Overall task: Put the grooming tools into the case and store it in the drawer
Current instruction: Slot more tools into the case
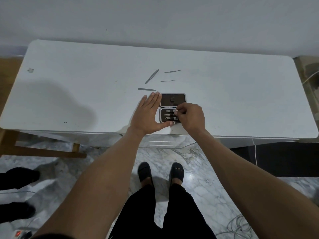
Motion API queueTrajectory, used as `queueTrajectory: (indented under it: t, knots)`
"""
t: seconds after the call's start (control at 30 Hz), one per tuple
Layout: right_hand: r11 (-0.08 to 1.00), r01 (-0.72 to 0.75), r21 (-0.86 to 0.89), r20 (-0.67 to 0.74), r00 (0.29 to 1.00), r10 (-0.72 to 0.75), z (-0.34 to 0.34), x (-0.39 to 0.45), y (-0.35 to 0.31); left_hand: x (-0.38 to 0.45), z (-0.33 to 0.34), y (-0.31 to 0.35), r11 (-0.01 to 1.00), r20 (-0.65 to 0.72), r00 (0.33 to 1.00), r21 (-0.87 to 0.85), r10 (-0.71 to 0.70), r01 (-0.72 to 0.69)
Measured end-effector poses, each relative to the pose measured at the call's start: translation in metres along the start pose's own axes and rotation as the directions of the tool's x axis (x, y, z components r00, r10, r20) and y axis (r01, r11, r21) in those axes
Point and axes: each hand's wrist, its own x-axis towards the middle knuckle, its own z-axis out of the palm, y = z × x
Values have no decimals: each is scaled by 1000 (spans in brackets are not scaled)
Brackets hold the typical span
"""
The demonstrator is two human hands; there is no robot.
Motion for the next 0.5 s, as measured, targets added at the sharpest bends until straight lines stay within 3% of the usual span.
queueTrajectory:
  t: [0.5]
  knots:
    - [1000,3,25,70,998,-5,-5,4,-6,0,0,-2,1000,-2,1000,9,5,-5]
